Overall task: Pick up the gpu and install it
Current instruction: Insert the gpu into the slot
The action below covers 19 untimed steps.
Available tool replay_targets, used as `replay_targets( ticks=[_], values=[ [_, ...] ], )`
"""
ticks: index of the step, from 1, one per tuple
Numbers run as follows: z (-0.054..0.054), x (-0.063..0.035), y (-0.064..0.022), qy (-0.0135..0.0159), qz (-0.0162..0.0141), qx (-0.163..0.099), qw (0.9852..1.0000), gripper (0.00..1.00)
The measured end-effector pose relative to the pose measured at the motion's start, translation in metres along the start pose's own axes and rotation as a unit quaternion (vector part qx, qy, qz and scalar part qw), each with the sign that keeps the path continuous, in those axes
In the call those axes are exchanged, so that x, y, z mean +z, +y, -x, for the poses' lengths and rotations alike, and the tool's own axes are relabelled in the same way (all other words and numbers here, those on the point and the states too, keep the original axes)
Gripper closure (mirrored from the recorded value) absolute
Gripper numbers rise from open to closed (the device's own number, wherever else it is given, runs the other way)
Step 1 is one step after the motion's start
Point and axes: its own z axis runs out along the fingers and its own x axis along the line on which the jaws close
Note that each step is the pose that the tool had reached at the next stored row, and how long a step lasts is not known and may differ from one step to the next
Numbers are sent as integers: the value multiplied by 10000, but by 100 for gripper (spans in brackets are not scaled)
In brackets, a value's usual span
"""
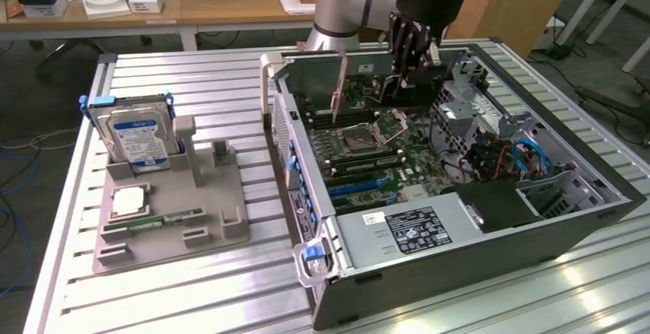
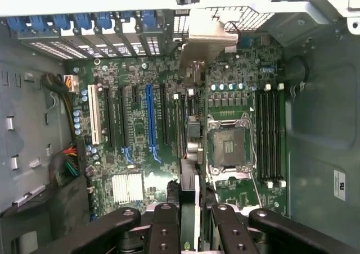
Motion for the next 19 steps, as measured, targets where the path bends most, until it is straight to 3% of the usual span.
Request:
replay_targets(
  ticks=[9, 15, 19],
  values=[
    [-3, 66, -1, 5, 76, 4, 10000, 74],
    [-4, 112, 0, 14, 172, 8, 9999, 74],
    [-5, 130, 0, 15, 196, 8, 9998, 74]
  ],
)
